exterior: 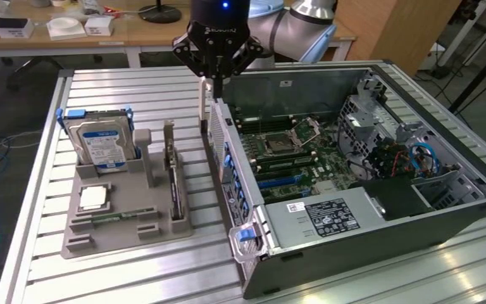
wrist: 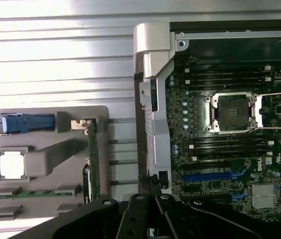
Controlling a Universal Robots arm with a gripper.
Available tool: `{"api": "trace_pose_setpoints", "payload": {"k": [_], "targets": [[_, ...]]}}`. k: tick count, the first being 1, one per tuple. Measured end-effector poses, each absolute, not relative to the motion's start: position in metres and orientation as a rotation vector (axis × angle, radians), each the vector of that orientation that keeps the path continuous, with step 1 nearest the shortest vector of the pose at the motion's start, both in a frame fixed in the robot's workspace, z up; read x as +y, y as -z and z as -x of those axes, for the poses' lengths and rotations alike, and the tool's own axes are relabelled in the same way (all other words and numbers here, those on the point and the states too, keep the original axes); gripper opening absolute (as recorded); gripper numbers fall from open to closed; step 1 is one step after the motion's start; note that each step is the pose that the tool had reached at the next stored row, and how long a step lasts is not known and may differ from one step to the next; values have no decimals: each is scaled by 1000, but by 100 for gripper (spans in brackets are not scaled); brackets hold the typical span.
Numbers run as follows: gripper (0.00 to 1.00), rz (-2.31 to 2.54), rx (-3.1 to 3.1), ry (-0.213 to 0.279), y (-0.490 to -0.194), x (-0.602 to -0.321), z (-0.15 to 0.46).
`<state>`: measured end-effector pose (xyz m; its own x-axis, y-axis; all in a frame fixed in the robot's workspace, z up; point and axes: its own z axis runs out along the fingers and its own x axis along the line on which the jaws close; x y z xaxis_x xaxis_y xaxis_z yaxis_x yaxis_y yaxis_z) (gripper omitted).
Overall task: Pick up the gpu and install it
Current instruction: 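Reach for the gpu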
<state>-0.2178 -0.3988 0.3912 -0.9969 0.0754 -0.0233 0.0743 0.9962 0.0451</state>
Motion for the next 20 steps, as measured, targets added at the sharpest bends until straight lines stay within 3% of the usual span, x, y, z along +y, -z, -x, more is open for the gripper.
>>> {"api": "trace_pose_setpoints", "payload": {"k": [20], "targets": [[11,-117,3114,-69,-391,-399,246]]}}
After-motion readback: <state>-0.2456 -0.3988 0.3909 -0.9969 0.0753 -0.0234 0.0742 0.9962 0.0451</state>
